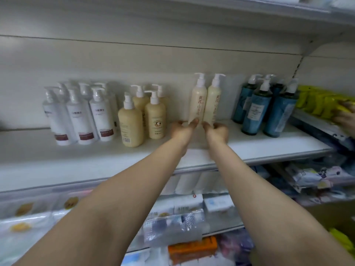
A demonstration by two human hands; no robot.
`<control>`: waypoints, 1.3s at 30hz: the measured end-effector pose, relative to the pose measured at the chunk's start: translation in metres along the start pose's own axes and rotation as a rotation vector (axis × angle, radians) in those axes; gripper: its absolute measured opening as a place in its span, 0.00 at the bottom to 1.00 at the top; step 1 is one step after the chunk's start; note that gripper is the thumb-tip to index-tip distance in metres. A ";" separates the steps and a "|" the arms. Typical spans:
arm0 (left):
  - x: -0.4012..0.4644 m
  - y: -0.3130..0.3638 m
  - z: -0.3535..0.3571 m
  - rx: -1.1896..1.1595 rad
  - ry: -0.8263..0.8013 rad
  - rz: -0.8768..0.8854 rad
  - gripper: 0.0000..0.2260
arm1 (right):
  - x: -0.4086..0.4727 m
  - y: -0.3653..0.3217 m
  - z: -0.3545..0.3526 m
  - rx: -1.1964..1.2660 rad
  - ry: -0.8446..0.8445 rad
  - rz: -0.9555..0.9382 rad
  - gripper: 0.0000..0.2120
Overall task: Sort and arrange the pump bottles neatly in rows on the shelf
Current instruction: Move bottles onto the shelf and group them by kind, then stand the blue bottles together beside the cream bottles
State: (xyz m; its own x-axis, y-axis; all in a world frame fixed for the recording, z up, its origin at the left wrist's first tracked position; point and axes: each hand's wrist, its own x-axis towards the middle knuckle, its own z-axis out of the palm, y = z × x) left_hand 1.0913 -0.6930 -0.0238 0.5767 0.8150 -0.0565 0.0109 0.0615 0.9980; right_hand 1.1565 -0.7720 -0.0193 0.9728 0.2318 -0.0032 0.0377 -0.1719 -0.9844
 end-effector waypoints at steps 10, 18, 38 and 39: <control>-0.074 0.027 -0.157 -0.118 0.075 0.021 0.23 | -0.160 -0.044 0.067 0.058 -0.061 -0.086 0.22; -0.116 0.032 -0.315 -0.122 0.288 0.006 0.25 | -0.277 -0.076 0.158 0.045 -0.253 -0.146 0.21; -0.185 0.026 -0.668 -0.202 0.831 0.048 0.26 | -0.524 -0.114 0.440 0.048 -0.886 -0.287 0.16; -0.181 0.026 -0.684 -0.199 0.844 0.048 0.26 | -0.531 -0.116 0.455 0.050 -0.902 -0.280 0.17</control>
State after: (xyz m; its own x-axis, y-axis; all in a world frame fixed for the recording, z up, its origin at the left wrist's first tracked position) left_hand 0.4284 -0.4443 -0.0057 -0.2266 0.9694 -0.0939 -0.1862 0.0515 0.9812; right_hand 0.5314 -0.4395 0.0165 0.3852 0.9151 0.1195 0.2128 0.0379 -0.9764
